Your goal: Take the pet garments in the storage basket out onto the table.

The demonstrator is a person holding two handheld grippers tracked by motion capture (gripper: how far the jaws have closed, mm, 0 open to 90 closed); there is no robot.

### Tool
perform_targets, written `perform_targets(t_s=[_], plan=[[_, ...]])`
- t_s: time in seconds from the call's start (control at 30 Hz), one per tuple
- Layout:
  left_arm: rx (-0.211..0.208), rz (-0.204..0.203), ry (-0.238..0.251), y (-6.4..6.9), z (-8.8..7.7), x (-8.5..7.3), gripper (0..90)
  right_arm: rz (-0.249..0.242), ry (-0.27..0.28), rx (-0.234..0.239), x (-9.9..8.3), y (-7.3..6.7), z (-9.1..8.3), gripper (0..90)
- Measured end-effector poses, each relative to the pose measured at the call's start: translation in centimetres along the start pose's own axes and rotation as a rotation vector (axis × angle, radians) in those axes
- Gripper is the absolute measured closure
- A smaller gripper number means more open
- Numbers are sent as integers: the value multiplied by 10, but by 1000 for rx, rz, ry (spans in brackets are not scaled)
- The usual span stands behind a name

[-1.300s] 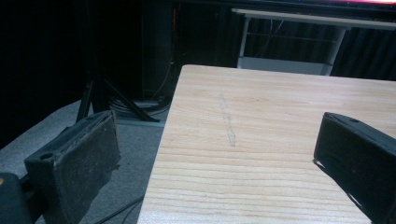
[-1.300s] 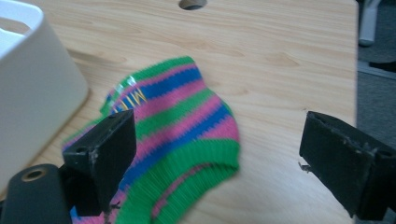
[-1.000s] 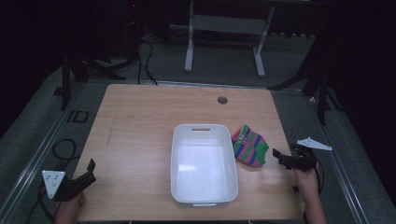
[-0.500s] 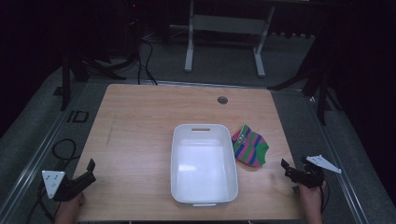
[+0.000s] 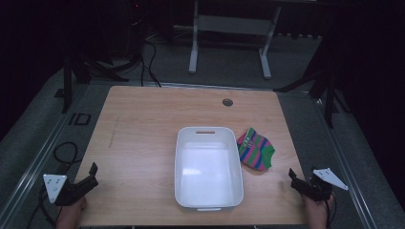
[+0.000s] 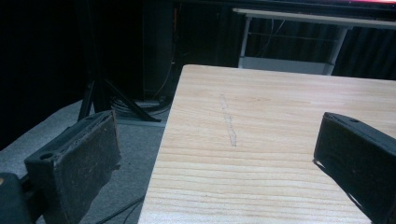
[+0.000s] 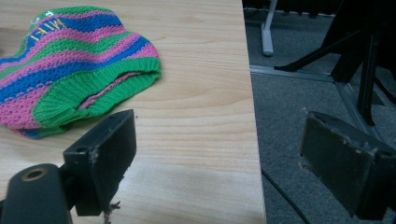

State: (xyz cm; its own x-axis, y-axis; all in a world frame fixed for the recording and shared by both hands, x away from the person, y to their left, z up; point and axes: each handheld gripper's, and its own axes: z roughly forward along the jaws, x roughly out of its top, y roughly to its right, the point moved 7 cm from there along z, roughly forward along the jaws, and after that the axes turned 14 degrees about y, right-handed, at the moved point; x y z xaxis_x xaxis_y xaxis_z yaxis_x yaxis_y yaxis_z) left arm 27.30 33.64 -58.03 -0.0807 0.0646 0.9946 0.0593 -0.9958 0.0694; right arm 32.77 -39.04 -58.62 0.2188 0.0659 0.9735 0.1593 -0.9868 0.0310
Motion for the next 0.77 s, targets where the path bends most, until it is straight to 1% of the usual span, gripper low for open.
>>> perform_targets(t_s=[0.1, 0.13, 0.2, 0.27, 0.37, 0.43, 0.5, 0.57, 0.67, 0.77], plan=[[0, 1, -1, 0, 0, 0, 9, 18, 5, 9, 0, -1, -4, 106], [0, 2, -1, 0, 0, 0, 9, 15, 10, 7, 0, -1, -5, 106], [0, 3, -1, 0, 0, 0, 9, -1, 23, -9, 1, 1, -8, 106], [0, 4, -1, 0, 0, 0, 9, -21, 33, -45, 1, 4, -9, 106], [1, 4, -2, 0, 0, 0, 9, -24, 37, -80, 1, 9, -8, 106], [1, 4, -2, 0, 0, 0, 9, -32, 39, -91, 1, 11, -7, 106], [1, 4, -3, 0, 0, 0, 10, -24, 40, -93, 1, 11, -6, 106], [1, 3, -2, 0, 0, 0, 9, -29, 43, -97, 0, 12, -5, 111], [0, 2, -2, 0, 0, 0, 9, -19, 51, -88, 0, 12, -6, 114], [-1, 2, -2, 0, 0, 0, 9, -23, 56, -80, 0, 11, -6, 115]])
